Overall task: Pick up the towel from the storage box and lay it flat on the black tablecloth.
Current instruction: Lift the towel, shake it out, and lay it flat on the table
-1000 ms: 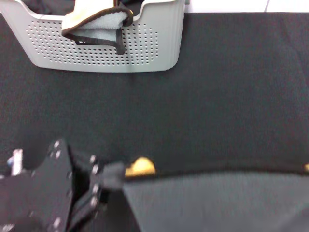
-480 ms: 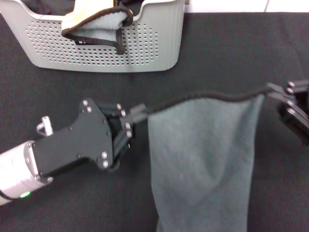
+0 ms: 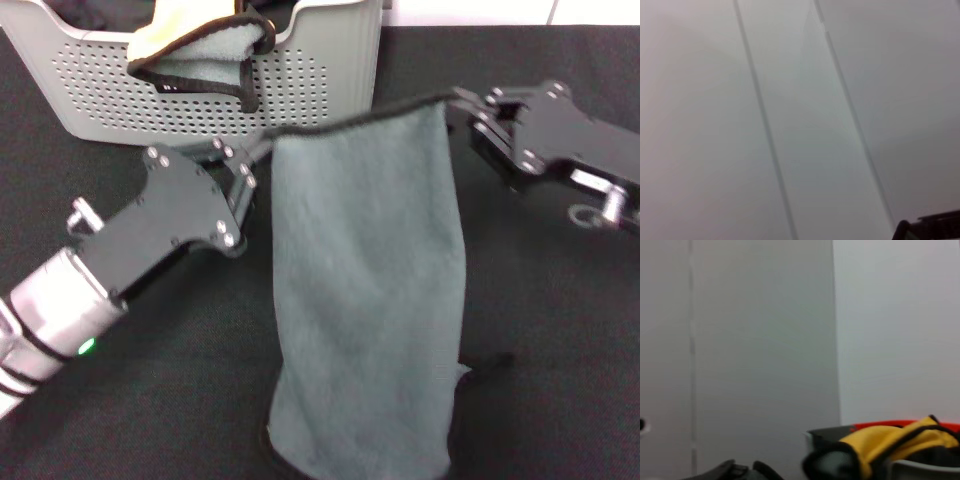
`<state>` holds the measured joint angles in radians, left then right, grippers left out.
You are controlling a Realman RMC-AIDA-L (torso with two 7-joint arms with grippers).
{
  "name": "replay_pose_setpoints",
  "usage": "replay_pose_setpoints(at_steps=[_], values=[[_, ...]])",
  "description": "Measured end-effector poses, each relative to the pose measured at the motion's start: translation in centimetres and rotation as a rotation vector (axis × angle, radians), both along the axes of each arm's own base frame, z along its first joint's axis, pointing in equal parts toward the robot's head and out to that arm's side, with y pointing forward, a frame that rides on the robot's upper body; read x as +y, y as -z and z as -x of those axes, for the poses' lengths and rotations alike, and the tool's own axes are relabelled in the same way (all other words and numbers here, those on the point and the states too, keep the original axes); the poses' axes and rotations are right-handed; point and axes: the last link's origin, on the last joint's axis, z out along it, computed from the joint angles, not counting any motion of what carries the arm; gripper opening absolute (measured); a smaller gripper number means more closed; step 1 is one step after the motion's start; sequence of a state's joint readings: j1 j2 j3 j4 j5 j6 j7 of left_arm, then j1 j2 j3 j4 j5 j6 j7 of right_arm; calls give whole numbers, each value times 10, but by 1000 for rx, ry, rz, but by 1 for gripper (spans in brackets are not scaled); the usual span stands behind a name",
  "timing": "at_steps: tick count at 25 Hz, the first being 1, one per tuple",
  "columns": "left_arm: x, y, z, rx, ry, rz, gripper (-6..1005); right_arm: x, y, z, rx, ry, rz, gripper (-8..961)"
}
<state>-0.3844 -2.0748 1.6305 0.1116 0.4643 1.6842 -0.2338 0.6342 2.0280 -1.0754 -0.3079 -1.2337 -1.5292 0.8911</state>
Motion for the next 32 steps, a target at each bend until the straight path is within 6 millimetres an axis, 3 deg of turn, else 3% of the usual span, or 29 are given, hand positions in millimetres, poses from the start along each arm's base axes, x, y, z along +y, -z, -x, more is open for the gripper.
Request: replay_pose_setpoints(at_steps=[9,16,24,32], values=[[26,-11,12,28,-135,-102,9,39,12,15,-28,117,-85,15],[35,0,11,93,-159,-105,9,47,18,16,-54,160,-70,15],[45,17,19,263,-210,-147,10,56,29,0,-153,278,-58,15],[49,13,26,341,-229,-238,10,66,27,-7,-166,370,-83,15]])
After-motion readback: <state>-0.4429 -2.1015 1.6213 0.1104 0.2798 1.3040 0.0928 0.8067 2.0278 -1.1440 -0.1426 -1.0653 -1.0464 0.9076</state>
